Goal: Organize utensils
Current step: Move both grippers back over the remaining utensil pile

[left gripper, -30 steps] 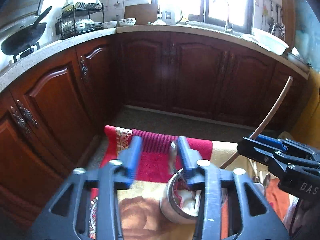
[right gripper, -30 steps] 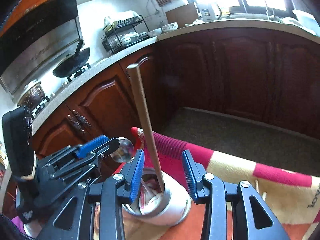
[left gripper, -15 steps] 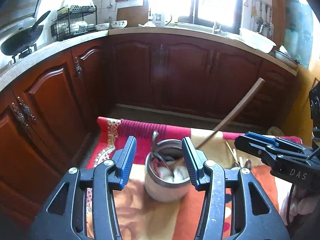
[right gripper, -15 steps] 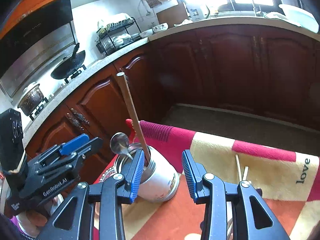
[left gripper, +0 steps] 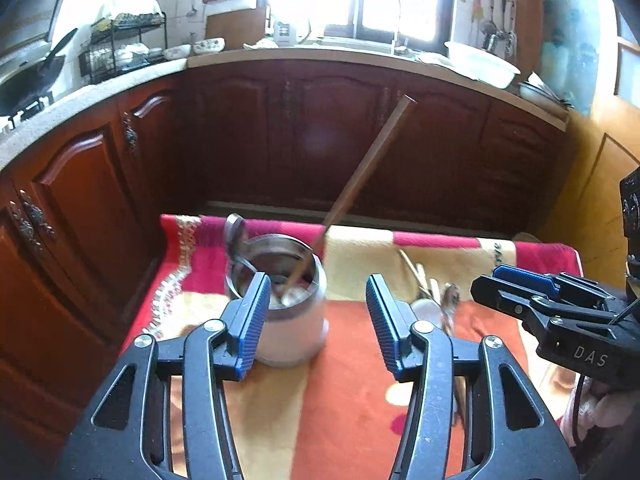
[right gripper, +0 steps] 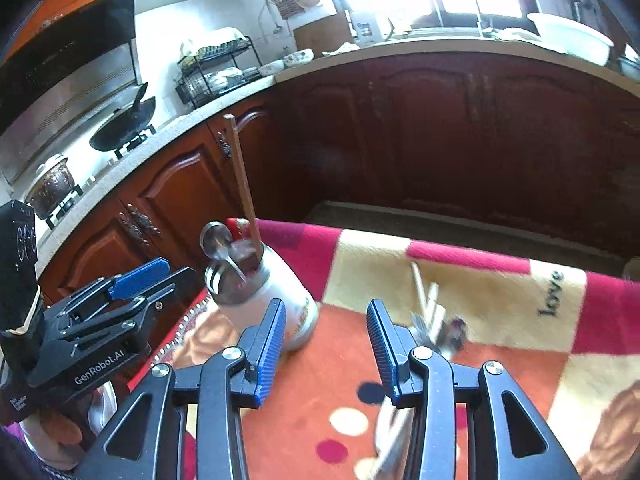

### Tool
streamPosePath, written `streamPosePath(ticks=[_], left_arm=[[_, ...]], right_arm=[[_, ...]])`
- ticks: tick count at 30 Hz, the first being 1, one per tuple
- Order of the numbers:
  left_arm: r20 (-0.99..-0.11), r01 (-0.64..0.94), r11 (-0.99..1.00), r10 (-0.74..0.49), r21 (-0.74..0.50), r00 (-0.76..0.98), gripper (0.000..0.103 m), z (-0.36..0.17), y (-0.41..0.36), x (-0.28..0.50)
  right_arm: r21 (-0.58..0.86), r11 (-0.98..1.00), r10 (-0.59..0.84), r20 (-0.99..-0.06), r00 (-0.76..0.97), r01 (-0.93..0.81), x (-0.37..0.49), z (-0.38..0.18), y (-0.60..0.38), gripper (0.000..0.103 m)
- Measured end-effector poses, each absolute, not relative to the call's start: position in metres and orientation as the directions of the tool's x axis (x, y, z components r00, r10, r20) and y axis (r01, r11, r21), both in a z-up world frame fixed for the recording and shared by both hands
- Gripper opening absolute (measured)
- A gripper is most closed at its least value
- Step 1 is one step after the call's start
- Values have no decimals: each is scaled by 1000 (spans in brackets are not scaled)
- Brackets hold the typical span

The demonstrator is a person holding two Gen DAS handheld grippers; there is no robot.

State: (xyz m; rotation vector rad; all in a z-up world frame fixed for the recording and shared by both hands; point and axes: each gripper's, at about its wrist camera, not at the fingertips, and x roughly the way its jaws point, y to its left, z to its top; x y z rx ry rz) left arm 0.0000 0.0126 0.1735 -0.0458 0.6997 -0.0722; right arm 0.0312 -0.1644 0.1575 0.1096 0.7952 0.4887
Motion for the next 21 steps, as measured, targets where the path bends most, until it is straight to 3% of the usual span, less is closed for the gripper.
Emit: streamPosePath(ticks=[5,11,21], left_arm=[[-670,94,989,-149,-118,727,59,159,-4,-5],[-724,139,971,-237,-193,648,60,129,-24,-1],[-768,153,963,-270,-223,580,60,96,-39,6]], right_arm=[[267,907,416,-690,592,-326,20,140,-197,41],[286,929,371,-740,561,-237,22,102,-235,40],[368,912,407,-749,523,-183,42,63,-255,40]])
